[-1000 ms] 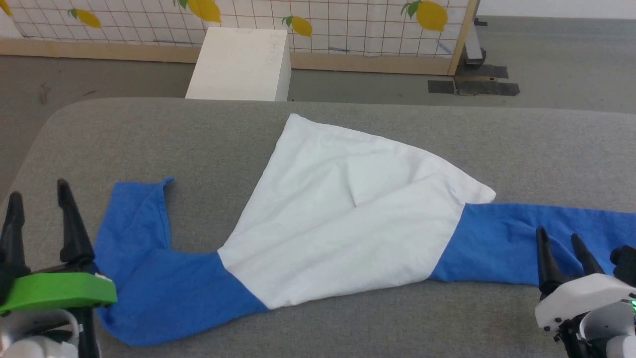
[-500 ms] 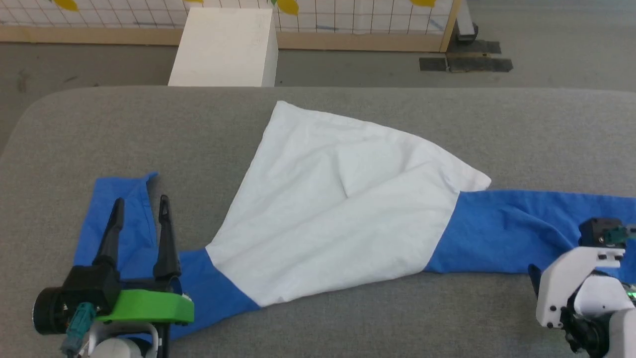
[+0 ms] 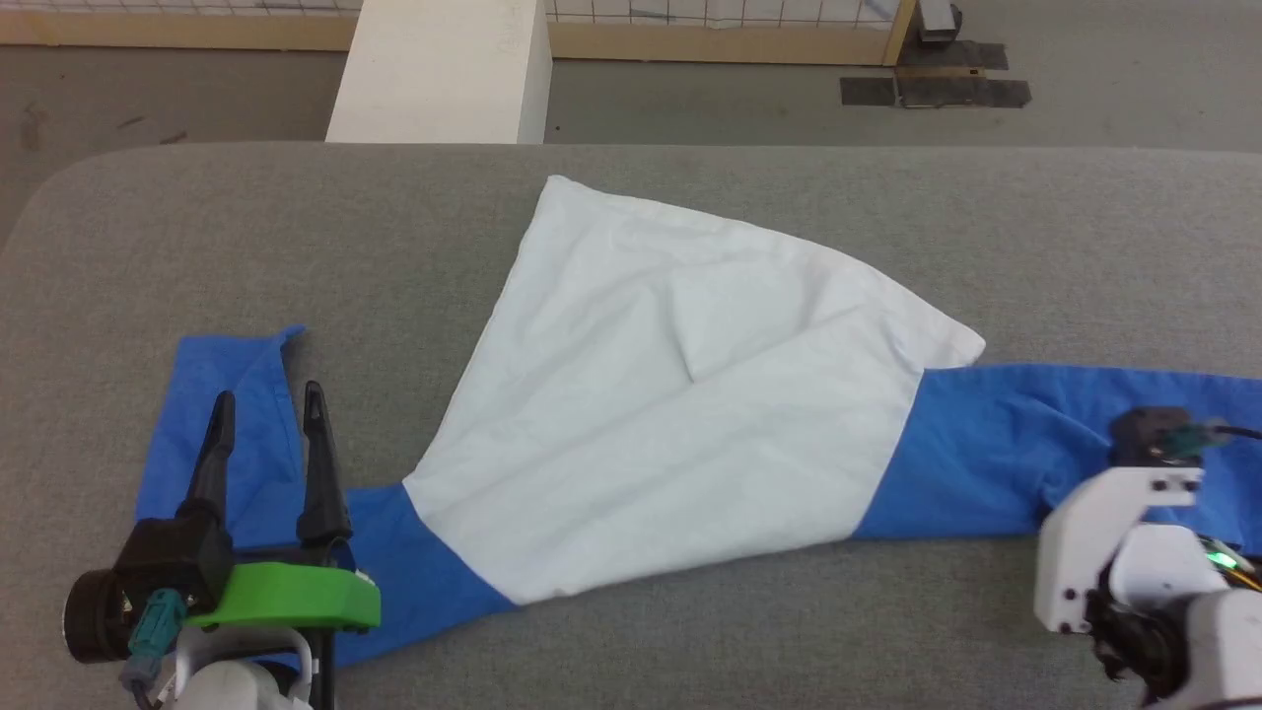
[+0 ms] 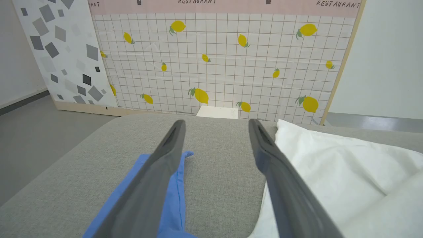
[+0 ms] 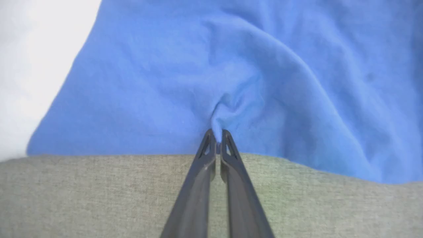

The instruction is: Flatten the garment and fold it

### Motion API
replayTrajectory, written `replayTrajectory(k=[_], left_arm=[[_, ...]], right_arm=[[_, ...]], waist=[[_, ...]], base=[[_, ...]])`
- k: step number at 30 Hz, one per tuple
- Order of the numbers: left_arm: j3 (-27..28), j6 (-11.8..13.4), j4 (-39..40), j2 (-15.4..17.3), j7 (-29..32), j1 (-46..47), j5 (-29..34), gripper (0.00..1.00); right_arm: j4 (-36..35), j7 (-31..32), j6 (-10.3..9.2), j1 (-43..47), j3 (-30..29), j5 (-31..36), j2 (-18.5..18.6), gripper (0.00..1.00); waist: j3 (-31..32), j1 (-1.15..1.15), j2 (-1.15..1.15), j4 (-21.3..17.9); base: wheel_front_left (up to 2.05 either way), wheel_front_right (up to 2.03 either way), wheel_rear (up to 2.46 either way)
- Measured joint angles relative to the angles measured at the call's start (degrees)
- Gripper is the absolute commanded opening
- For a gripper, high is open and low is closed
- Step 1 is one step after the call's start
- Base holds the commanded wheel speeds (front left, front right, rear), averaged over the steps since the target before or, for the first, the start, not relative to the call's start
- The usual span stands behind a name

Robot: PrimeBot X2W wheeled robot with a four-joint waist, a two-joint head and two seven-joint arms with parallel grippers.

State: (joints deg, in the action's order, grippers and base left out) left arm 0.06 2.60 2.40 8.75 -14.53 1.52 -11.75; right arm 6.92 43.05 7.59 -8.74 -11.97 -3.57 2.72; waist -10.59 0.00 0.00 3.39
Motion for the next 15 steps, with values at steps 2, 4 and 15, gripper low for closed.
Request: replayTrajectory(k=[2,4,15], left_arm=[[-0.11,0.00,0.01,-0.43,-0.01,0.04,0.00,1.00],[-0.04,0.03,0.10,-0.89,-0.02,0.03,0.00,1.00],[0.32,0.05,-0.42,-1.43,-0.20,-0.24,0.01,1.00]], right_arm=[[-3.34,0.42,0.00,2.09,-1.90,-1.30,0.09,0.00],[-7.50,2.48,0.00,5.58,-3.19,-1.59,0.09,0.00],[-16.36,11.25,0.00,19.83,-10.66,-7.72,0.11,1.00]], waist=[[0.34,0.00,0.00,-0.23],[0.58,0.00,0.00,-0.61],[1.29,0.00,0.00,-3.56]], base=[[0.00,0.00,0.00],[0.00,0.00,0.00],[0.00,0.00,0.00]])
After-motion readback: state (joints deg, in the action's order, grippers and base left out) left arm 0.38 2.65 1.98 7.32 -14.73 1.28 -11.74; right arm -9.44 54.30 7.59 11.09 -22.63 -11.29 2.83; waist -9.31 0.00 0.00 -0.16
